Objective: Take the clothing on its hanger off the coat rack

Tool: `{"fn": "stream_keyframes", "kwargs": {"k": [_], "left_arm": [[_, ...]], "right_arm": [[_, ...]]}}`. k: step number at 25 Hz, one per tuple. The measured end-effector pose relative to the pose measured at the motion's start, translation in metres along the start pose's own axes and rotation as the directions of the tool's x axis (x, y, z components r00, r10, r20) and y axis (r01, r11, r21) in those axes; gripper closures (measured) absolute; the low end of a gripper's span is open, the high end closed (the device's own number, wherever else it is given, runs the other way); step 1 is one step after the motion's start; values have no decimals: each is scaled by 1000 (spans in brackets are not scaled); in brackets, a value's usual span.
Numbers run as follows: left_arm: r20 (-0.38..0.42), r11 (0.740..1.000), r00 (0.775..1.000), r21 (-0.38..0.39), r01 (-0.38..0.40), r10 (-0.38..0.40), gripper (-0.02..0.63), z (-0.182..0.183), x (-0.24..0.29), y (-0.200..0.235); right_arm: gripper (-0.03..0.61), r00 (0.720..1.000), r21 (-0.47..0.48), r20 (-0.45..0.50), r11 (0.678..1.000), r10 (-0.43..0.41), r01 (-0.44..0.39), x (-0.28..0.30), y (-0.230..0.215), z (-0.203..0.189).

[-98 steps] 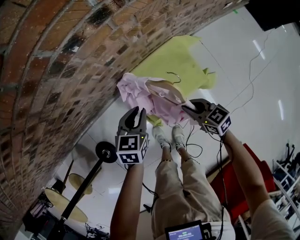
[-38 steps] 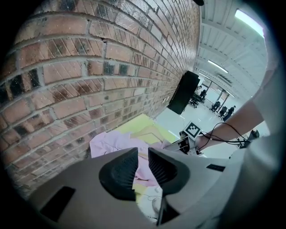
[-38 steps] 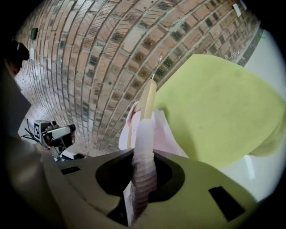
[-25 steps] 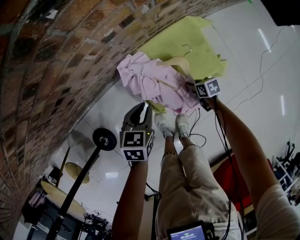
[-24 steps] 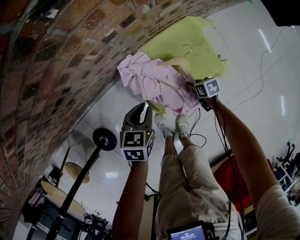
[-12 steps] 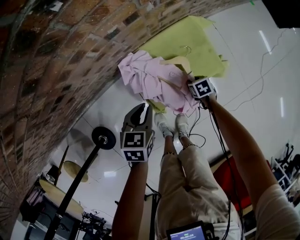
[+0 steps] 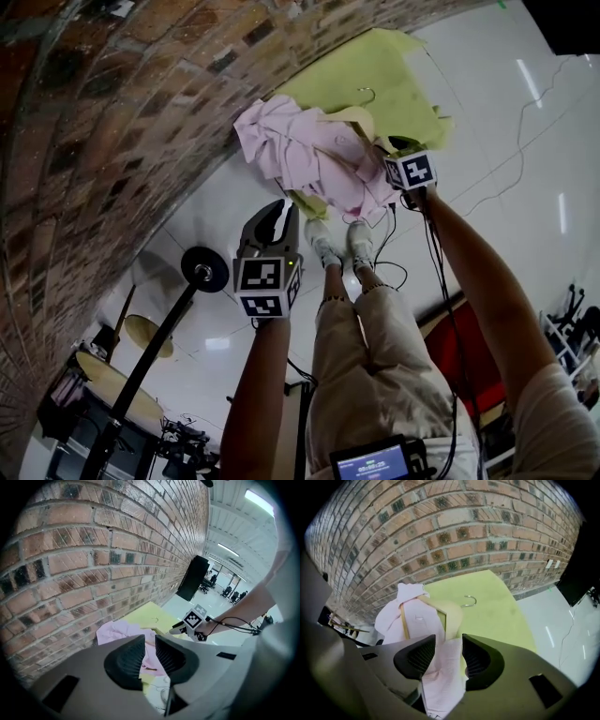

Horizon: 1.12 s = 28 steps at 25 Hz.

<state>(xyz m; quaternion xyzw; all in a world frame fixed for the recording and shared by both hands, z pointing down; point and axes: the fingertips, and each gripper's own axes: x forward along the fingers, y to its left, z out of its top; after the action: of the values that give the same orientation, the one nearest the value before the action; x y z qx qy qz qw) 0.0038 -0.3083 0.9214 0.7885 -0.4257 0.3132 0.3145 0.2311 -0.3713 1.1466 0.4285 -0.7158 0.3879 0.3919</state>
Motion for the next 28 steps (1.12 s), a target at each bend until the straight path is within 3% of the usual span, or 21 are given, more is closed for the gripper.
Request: {"fn": "stream_keyframes", "kwargs": {"k": [9,18,24,28], "left_arm": [[45,1000,999,0,-15,15,541,24,-42,-36],[134,998,990,-52,-33,39,541,57,-162,-84],[262,999,964,-16,-30,33,544,122,-264,-118],[329,999,944,14,-41,34,545,145,-338,-140]], "right_arm": [[411,978,136,192,984,85,-112,-98,13,31],[411,928,111,339,972,158,-206,-243,65,75],[411,849,66,494,965,188,-252,-388,103,134],[411,783,27,585,960,211,-279,-491,138,157]]}}
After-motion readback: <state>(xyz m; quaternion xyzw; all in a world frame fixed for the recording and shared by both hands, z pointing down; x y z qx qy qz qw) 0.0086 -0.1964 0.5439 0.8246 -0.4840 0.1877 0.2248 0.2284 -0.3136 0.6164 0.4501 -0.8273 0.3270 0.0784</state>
